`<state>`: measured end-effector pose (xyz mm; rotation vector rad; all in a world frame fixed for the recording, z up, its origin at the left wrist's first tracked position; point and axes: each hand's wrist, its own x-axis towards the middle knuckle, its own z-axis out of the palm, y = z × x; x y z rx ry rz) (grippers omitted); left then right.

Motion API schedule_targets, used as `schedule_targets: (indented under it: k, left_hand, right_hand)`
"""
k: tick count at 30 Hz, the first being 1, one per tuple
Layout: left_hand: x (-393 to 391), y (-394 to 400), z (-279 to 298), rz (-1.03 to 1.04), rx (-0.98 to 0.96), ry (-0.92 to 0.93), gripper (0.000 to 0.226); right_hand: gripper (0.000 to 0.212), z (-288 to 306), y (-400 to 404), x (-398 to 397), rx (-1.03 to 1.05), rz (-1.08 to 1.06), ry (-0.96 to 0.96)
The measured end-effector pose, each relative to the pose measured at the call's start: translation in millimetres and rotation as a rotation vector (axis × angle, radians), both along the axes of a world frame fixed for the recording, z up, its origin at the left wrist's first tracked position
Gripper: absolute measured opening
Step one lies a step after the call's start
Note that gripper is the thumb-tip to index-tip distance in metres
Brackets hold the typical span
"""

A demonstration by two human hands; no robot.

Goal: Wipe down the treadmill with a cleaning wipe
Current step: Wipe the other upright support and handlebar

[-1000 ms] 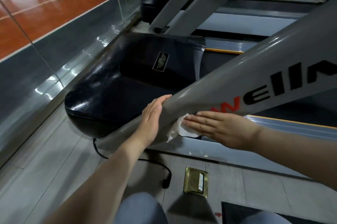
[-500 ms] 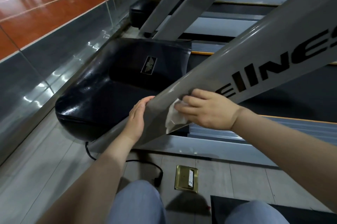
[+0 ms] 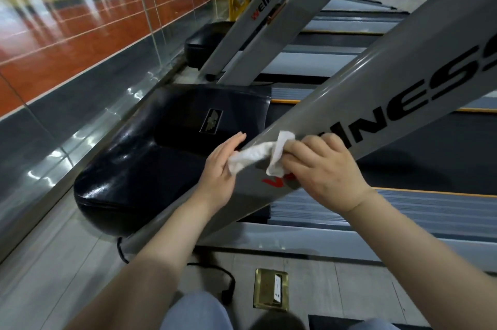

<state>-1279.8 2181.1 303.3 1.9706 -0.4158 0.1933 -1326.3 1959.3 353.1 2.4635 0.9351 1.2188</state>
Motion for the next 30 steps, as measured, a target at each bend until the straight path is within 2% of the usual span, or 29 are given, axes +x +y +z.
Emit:
schedule_targets:
  k: [2, 5, 7, 10, 12, 14, 15, 18, 20, 22, 24, 26, 27, 30]
  left_hand:
    - [8, -17, 24, -0.044, -0.02, -0.058, 0.037]
    - [10, -38, 41, -0.121, 0.009, -0.138, 0.041]
    - [9, -48, 37, -0.076, 0.009, -0.162, 0.046]
    - [9, -51, 29, 0.025, -0.035, -0.161, 0.047]
    - [9, -52, 32, 0.028, -0.093, -0.084, 0.039]
    - [5, -53, 37, 0.045, -0.139, -0.026, 0.036]
    - [3, -53, 38, 0.065, -0.164, -0.011, 0.036]
    - [2, -52, 37, 0.023, -0.157, -0.037, 0.037]
    - [5, -51, 36, -0.007, -0.177, -0.05, 0.038]
    - [10, -51, 35, 0.009, -0.207, -0.044, 0.037]
    - [9, -53, 37, 0.039, -0.189, -0.057, 0.035]
    - [8, -54, 37, 0.039, -0.178, -0.058, 0.036]
    - [9, -53, 37, 0.032, -0.185, -0.048, 0.036]
    - [8, -52, 36, -0.006, -0.208, -0.022, 0.037]
  right_hand:
    - [0.027, -1, 6, -2, 0.122, -0.008, -0.036]
    - [0.017, -42, -10, -11, 0.1, -0.066, 0.04]
    - [0.021, -60, -20, -17, 0.112, -0.125, 0.056]
    - [0.018, -29, -18, -13, 0.271, -0.115, -0.068]
    - [0.011, 9, -17, -6, 0.464, -0.094, -0.217]
    - [0.008, 21, -20, -3, 0.579, -0.064, -0.262]
    - [0.009, 14, -19, -4, 0.545, -0.062, -0.215]
    - [0.017, -32, -14, -14, 0.147, -0.043, 0.017]
    - [0.016, -31, -20, -15, 0.081, -0.053, 0.043]
    - [0.013, -5, -28, -10, 0.214, -0.081, -0.06]
    - [0.008, 19, -37, -10, 0.484, -0.133, -0.219]
    - [0.005, 19, -37, -11, 0.677, -0.137, -0.269]
    - [0.007, 7, -32, -10, 0.651, -0.123, -0.247]
    - [0.016, -42, -23, -10, 0.217, -0.032, -0.043]
